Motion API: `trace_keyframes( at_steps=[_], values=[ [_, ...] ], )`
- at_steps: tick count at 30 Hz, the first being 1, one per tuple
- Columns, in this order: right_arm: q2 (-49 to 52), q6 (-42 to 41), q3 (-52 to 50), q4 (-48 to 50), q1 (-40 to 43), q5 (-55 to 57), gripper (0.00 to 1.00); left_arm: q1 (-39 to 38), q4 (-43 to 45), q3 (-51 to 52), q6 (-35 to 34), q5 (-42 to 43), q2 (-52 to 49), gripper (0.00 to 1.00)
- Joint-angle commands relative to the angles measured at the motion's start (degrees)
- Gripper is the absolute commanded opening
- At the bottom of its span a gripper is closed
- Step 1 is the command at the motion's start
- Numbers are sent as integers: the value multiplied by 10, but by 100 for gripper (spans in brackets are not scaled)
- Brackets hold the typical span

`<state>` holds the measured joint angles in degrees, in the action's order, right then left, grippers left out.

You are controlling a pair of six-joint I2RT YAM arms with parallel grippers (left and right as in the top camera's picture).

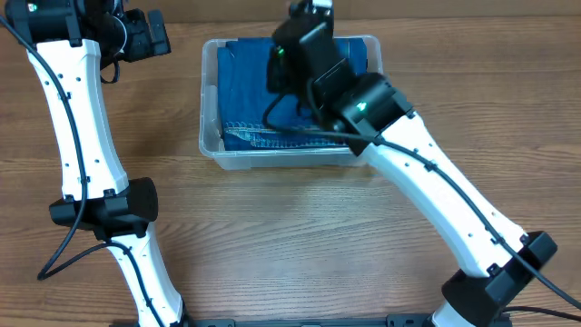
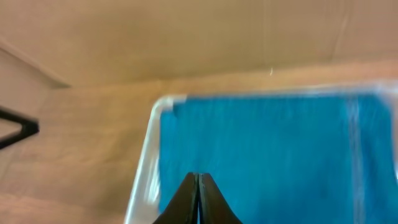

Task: Pack container
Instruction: 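Lift the jeans into the bin and release on top, then press and tuck the jeans flat inside the bin with the right gripper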

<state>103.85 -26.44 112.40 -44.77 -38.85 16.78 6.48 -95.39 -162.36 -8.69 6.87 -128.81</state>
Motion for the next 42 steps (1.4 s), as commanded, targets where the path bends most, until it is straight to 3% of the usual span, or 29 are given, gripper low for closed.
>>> trace_keyframes(
  at_steps=[1, 8, 11, 22, 32, 42],
  values=[
    [45, 124, 1, 71, 0, -7, 4, -1, 0, 0, -3, 2, -4, 100],
    [225, 150, 1, 280, 0, -79, 4, -1, 0, 0, -3, 2, -4, 100],
    [269, 163, 1, 306, 0, -84, 4, -1, 0, 0, -3, 2, -4, 100],
    [344, 176, 2, 236, 22, -96, 4, -1, 0, 0, -3, 2, -4, 100],
    [199, 177, 36, 191, 95, -96, 4, -1, 0, 0, -3, 2, -4, 100],
    [285, 174, 31, 146, 176, -195, 4, -1, 0, 0, -3, 2, -4, 100]
  ],
)
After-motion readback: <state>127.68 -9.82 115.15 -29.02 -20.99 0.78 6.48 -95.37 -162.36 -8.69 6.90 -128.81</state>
